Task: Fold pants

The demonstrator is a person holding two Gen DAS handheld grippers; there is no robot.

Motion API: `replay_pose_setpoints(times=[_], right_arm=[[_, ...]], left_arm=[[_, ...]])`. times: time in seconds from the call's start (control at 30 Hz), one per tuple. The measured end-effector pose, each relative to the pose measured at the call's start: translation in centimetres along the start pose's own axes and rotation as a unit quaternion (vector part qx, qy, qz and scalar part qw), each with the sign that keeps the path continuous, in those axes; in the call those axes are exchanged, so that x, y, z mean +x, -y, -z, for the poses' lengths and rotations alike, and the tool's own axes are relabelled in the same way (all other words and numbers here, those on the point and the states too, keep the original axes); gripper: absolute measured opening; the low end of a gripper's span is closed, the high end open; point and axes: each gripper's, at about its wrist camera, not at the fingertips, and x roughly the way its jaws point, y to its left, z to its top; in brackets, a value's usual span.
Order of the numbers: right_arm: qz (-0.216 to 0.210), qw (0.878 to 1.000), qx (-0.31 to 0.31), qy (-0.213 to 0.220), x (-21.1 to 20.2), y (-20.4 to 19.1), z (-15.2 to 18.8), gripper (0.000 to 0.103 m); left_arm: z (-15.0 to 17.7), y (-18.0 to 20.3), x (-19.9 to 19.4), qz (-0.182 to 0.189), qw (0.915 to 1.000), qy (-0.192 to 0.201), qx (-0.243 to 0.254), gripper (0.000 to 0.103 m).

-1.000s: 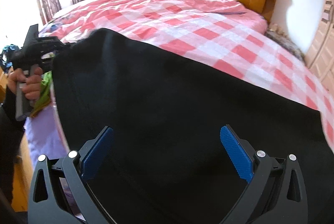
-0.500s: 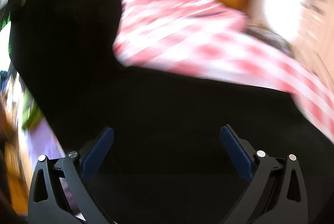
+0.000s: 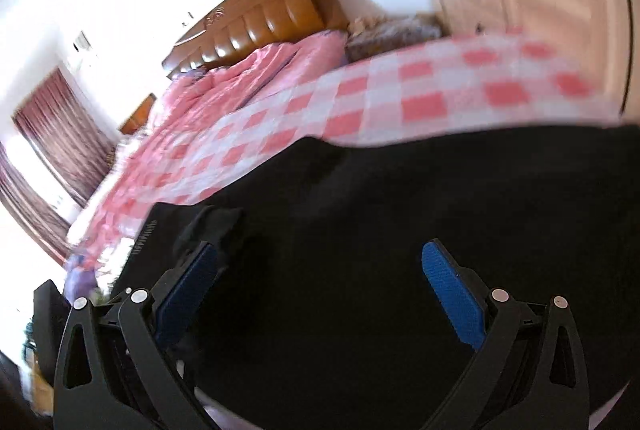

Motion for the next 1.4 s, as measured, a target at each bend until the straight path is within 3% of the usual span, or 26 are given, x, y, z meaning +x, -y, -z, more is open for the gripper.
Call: replay_pose_setpoints(times=[0.03,0.1,0.17,0.3,0.43,0.47,0.53,0.67,0.7,0.73,0.8,0.9,0.97,1.1,1.2,1.3,1.4], right_arm=[[-0.016,1.0,0.008,-0.012,0.7,-0.5,0.3,0.098],[-0.039,0.998,0.013,-0.04,1.8,-1.3,1.1,0.098],[-0.071,0.995,0.01,-0.07,3.3,-2.7,1.9,0.098],[-0.085,0.985,-0.018,-0.146,6.6,-6.1,4.1,0.098],[-0.082,0.983,-0.052,-0.154,7.7,-8.9,5.0,0.095],[-0.096,0.982,-0.049,-0.156,8.2,-9.4,4.9,0.081],[-0.105,0.981,-0.042,-0.16,9.2,-10.1,4.7,0.061],[-0.104,0.986,-0.042,-0.125,8.6,-10.7,4.1,0.035],[-0.101,0.987,-0.049,-0.111,8.1,-11.0,4.0,0.033],[-0.086,0.991,-0.065,-0.084,7.0,-11.6,3.8,0.017],[-0.083,0.991,-0.084,-0.056,5.3,-12.4,3.4,0.018],[-0.07,0.993,-0.092,-0.03,3.5,-12.2,2.9,0.018],[-0.073,0.994,-0.081,-0.021,2.6,-11.2,3.4,0.017],[-0.037,0.996,-0.074,-0.032,2.6,-8.6,5.5,0.017],[-0.053,0.997,-0.038,-0.046,3.2,-5.4,6.8,0.018],[-0.058,0.996,-0.052,-0.042,2.6,-5.8,6.5,0.018],[-0.061,0.994,-0.085,-0.024,2.0,-7.6,5.8,0.018]], left_arm=[[0.3,-0.3,-1.8,-0.001,0.9997,0.024,0.0,0.082],[0.9,-1.4,-4.5,-0.016,0.9989,0.043,-0.014,0.083],[2.3,-4.1,-7.5,-0.052,0.9954,0.055,-0.06,0.089],[6.2,-9.5,-11.0,-0.166,0.9768,0.03,-0.133,0.091],[9.7,-11.3,-11.6,-0.188,0.9704,-0.013,-0.151,0.091],[10.4,-11.5,-11.3,-0.185,0.9706,-0.022,-0.152,0.091],[10.5,-11.6,-10.6,-0.178,0.9713,-0.028,-0.155,0.091],[10.7,-11.3,-8.7,-0.179,0.9713,-0.033,-0.153,0.091],[10.7,-11.4,-8.1,-0.187,0.97,-0.038,-0.151,0.091],[10.8,-11.7,-7.7,-0.192,0.9689,-0.042,-0.151,0.091],[11.0,-12.1,-7.5,-0.212,0.9643,-0.052,-0.149,0.091],[10.8,-13.7,-7.4,-0.267,0.9477,-0.058,-0.166,0.09],[10.7,-14.8,-7.7,-0.249,0.9459,-0.054,-0.201,0.091],[10.4,-13.4,-6.7,-0.265,0.9482,-0.073,-0.159,0.091],[11.0,-13.7,-6.0,-0.256,0.9467,-0.082,-0.177,0.091],[11.1,-14.4,-6.2,-0.243,0.945,-0.084,-0.202,0.091],[10.8,-14.1,-6.6,-0.262,0.941,-0.076,-0.201,0.089]])
